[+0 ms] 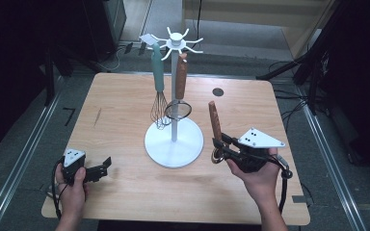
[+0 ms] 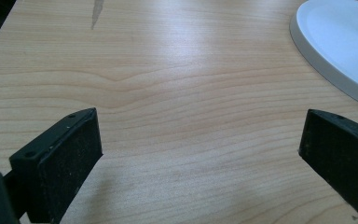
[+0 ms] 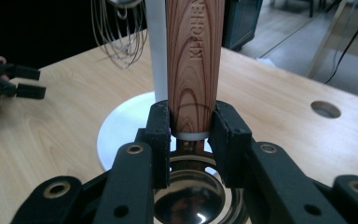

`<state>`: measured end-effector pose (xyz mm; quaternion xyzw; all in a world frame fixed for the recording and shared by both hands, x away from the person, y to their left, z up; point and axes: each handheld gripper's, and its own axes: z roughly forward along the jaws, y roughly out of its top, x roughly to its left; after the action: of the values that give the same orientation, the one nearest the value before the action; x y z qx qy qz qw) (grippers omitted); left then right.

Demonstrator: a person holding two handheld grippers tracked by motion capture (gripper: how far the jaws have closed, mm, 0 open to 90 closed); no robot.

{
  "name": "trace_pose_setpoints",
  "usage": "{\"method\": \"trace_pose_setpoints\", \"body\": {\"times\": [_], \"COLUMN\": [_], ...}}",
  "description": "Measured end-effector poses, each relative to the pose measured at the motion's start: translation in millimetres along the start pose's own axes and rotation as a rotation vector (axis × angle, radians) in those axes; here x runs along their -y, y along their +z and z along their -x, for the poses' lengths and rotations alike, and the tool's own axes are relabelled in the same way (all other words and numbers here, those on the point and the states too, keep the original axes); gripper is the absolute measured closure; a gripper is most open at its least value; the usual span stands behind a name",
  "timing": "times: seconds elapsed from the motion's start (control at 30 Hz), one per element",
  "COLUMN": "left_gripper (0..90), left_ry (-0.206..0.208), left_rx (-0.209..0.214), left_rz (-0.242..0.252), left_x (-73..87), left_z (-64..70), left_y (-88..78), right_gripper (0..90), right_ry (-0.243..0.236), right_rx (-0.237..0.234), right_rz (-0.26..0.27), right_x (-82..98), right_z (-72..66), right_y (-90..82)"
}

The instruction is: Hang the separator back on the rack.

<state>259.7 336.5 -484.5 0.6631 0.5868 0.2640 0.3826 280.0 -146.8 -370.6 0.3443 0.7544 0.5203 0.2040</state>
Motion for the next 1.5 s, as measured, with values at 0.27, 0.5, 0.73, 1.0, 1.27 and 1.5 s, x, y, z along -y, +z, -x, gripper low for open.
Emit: {"method": "trace_pose_setpoints", "body": {"times": [0.27, 0.5, 0.73, 1.0, 1.27, 1.5], "left_gripper": [0.0, 0.0, 0.0, 0.0, 0.0, 0.0], "left_ry": [0.004, 0.002, 0.002, 0.001, 0.000, 0.000], "left_rx": [0.007, 0.012, 0.015, 0.014, 0.016, 0.016], "left_rz": [0.000, -0.003, -0.007, -0.006, -0.002, -0.004], "left_x": [0.3, 0.2, 0.3, 0.3, 0.4, 0.4], "left_z": [-0.3, -0.2, 0.1, 0.2, 0.2, 0.3], "left_y": [-0.6, -0.3, -0.2, -0.1, 0.2, 0.4], "right_gripper": [71.5, 71.5, 71.5, 71.5, 71.5, 71.5], "right_ry": [-0.001, 0.002, -0.003, -0.013, -0.019, -0.014], "right_rx": [-0.005, -0.003, -0.003, -0.007, -0.004, -0.010], "right_rz": [0.056, 0.100, 0.125, 0.148, 0.167, 0.175], "right_x": [-11.2, -22.1, -29.3, -37.0, -44.7, -48.3], "right_z": [0.3, -0.3, -2.9, -4.5, -6.3, -6.5], "right_y": [3.1, 5.1, 9.2, 11.7, 13.3, 15.7]}}
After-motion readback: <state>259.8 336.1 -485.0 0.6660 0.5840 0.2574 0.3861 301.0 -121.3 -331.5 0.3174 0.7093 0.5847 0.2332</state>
